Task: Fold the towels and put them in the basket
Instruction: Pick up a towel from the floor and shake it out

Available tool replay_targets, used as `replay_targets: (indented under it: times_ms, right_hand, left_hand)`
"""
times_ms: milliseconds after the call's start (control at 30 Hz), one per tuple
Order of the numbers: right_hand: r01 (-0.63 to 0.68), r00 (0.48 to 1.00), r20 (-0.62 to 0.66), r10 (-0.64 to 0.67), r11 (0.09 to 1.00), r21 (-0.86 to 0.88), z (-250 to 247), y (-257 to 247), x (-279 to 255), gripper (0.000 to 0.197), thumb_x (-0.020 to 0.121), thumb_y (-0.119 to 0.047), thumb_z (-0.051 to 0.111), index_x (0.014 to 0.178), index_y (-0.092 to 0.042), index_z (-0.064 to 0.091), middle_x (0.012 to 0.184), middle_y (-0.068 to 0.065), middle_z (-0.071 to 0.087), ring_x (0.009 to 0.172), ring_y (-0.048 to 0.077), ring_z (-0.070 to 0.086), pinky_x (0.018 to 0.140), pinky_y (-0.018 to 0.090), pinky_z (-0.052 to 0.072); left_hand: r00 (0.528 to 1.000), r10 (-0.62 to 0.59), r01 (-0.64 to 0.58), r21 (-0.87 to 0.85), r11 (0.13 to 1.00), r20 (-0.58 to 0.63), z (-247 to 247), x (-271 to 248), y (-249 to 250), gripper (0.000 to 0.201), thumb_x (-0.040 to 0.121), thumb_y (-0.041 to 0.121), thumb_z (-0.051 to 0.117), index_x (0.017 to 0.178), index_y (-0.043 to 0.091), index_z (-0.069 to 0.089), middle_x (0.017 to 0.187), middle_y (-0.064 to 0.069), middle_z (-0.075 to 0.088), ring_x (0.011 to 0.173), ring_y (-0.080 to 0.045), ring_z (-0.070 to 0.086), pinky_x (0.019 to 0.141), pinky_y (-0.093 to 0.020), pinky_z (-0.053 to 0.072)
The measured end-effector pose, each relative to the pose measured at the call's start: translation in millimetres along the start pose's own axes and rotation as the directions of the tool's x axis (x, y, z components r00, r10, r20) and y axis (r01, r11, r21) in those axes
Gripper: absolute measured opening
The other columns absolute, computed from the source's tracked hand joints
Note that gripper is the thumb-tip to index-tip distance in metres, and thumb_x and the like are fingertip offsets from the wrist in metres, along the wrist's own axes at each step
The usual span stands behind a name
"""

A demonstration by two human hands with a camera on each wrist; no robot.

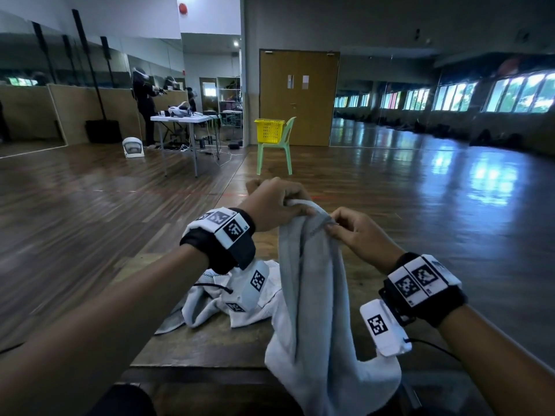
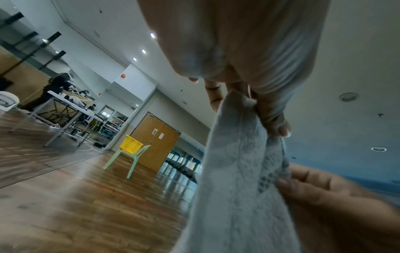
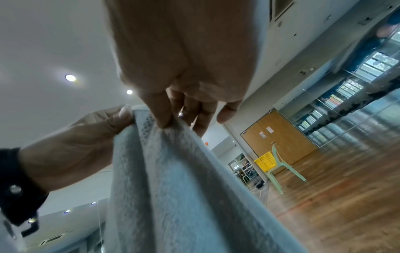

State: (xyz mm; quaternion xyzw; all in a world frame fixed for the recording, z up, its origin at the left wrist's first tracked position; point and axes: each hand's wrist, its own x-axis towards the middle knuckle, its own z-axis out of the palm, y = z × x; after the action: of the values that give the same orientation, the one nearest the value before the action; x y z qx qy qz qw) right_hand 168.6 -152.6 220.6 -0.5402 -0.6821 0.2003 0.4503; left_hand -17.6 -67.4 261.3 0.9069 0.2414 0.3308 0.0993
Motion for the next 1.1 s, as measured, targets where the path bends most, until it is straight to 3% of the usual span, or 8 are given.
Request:
replay_targets:
  times_ms: [133,233,400,533,733,900,1033,1100]
  right_hand:
    - [0.000,0.998,-0.059,0.003,0.999,0.053,-9,1,-1,0.021,0.089,-0.001,0.056,0.080,-0.020,0.059,0.076,-0.006,0.062,0.071,-0.001,0.054,0.072,0.017,0.042]
    - [-0.002,0.999,-0.042,0.003,1.000,0.029,-15,2,-5,0.017,0.087,-0.006,0.061,0.080,-0.021,0.061,0.079,-0.007,0.065,0.076,0.002,0.057,0.075,0.020,0.044]
    - [-0.091,0.996,0.007,0.091,0.996,0.018,-21,6,-10,0.008,0.081,-0.019,0.070,0.082,-0.013,0.066,0.080,0.018,0.069,0.074,0.015,0.060,0.074,0.031,0.047]
    - [-0.104,0.990,0.102,0.101,0.994,0.019,-20,3,-12,0.010,0.087,-0.018,0.063,0.090,-0.010,0.067,0.080,0.001,0.072,0.072,0.007,0.066,0.070,0.020,0.051]
    - [-0.029,0.997,-0.074,0.028,0.999,-0.020,-30,-4,-10,0.011,0.092,-0.014,0.056,0.089,-0.007,0.063,0.080,0.000,0.064,0.071,0.002,0.057,0.069,0.014,0.046]
    - [-0.072,0.996,-0.053,0.071,0.997,-0.021,-37,0,-9,0.005,0.085,-0.018,0.065,0.089,-0.015,0.064,0.087,0.023,0.069,0.076,0.033,0.066,0.077,0.045,0.053]
    - [-0.025,1.000,-0.003,0.025,0.998,-0.053,-32,-1,-10,0.008,0.084,-0.017,0.067,0.090,-0.012,0.064,0.086,0.012,0.072,0.080,0.018,0.069,0.076,0.039,0.055]
    - [0.016,1.000,-0.003,-0.016,0.994,-0.104,-31,-2,-8,0.006,0.085,-0.015,0.065,0.089,-0.011,0.065,0.086,0.009,0.070,0.078,0.014,0.067,0.074,0.035,0.053]
  left_hand:
    - [0.989,-0.144,0.146,-0.075,0.986,0.037,20,-16,-24,0.029,0.070,0.057,0.066,0.081,0.031,0.057,0.076,0.010,0.059,0.071,-0.009,0.054,0.073,-0.035,0.043]
    - [0.974,-0.217,0.224,-0.134,0.965,0.061,30,-26,-34,0.036,0.076,0.047,0.070,0.063,0.025,0.043,0.062,0.005,0.043,0.062,-0.016,0.041,0.061,-0.031,0.035]
    - [0.973,-0.228,0.205,-0.358,0.911,-0.024,36,-24,-25,0.030,0.087,0.022,0.064,0.065,0.016,0.045,0.057,0.008,0.033,0.048,0.000,0.032,0.047,-0.013,0.025]
    - [0.967,-0.244,0.179,-0.488,0.854,-0.071,41,-13,-9,0.012,0.086,0.023,0.066,0.081,0.015,0.059,0.065,0.013,0.053,0.060,0.002,0.048,0.056,-0.011,0.039]
    - [0.958,-0.270,0.280,-0.505,0.816,0.095,67,-27,-17,0.035,0.086,0.017,0.066,0.057,0.021,0.045,0.044,0.017,0.041,0.040,0.004,0.037,0.043,-0.008,0.028]
    - [0.957,-0.290,0.243,-0.548,0.800,0.000,69,-29,-22,0.043,0.083,0.024,0.070,0.051,0.020,0.041,0.043,0.015,0.031,0.044,-0.001,0.028,0.044,-0.015,0.024]
    - [0.977,-0.208,0.211,-0.434,0.876,0.054,59,-16,-15,0.038,0.077,0.048,0.069,0.057,0.017,0.061,0.049,0.010,0.049,0.050,-0.004,0.040,0.050,-0.022,0.034]
    - [0.981,-0.183,0.192,-0.329,0.925,0.059,58,-13,-17,0.058,0.066,0.071,0.062,0.070,0.013,0.065,0.062,-0.008,0.062,0.059,-0.011,0.049,0.058,-0.035,0.045]
